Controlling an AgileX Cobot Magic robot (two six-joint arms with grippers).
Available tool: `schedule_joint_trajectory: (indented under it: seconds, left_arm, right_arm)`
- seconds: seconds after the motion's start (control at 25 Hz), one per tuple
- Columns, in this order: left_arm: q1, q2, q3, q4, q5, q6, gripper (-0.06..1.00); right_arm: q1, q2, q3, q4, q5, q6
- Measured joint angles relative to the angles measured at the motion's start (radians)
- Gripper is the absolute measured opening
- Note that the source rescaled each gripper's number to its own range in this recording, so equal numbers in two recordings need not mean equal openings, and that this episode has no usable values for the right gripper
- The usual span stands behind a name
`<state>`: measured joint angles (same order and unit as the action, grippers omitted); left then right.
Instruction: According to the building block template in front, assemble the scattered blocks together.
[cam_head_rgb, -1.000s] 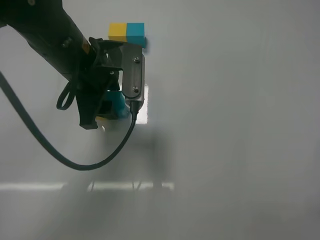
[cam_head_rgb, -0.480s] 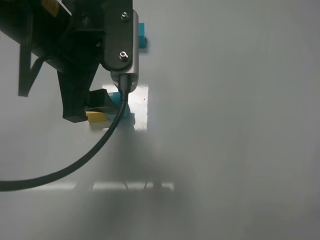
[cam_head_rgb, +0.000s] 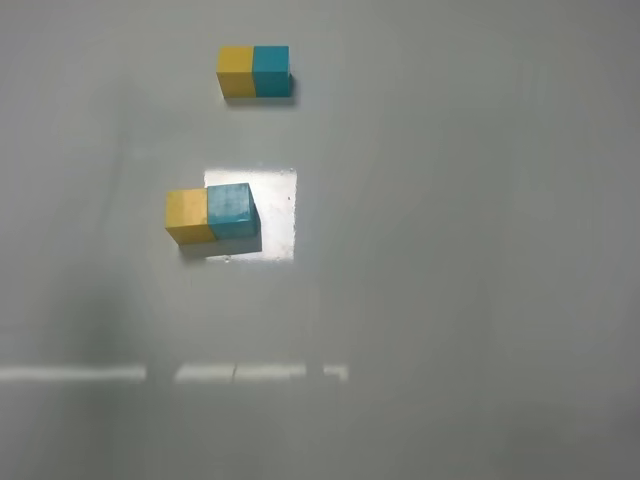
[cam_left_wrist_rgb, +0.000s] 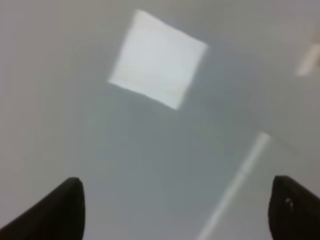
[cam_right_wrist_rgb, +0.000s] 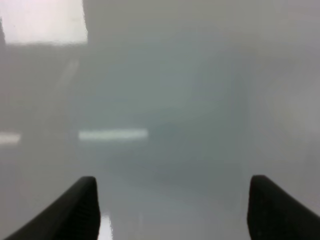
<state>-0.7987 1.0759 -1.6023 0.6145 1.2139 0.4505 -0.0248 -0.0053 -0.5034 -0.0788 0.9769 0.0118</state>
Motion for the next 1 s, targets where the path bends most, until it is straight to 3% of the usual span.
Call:
schedule_joint_trajectory:
  seconds: [0.12,0.2,0.32,0.44,0.68,0.84,1.0]
  left_arm:
    - [0.001,-0.104,0.060,0.092,0.004,-0.107,1.00]
    - [0.023,-0.175,0.109,0.106,0.004,-0.174,1.00]
    - [0.155,-0.270,0.196,0.070,0.005,-0.208,1.00]
    - [0.377,-0.362,0.295,-0.041,0.007,-0.217,1.00]
    - [0.840,-0.590,0.508,-0.339,0.012,-0.238,1.00]
    - [1.018,-0.750,0.648,-0.466,0.014,-0.332,1.00]
    - [1.051,-0.861,0.771,-0.539,0.016,-0.385,1.00]
  right_arm:
    - [0.000,0.000,0.000,0.000,0.000,0.000]
    - [0.000,0.000,0.000,0.000,0.000,0.000]
    - [0.000,0.000,0.000,0.000,0.000,0.000]
    - [0.000,0.000,0.000,0.000,0.000,0.000]
    - [0.000,0.000,0.000,0.000,0.000,0.000]
    - [0.000,0.000,0.000,0.000,0.000,0.000]
    - [0.000,0.000,0.000,0.000,0.000,0.000]
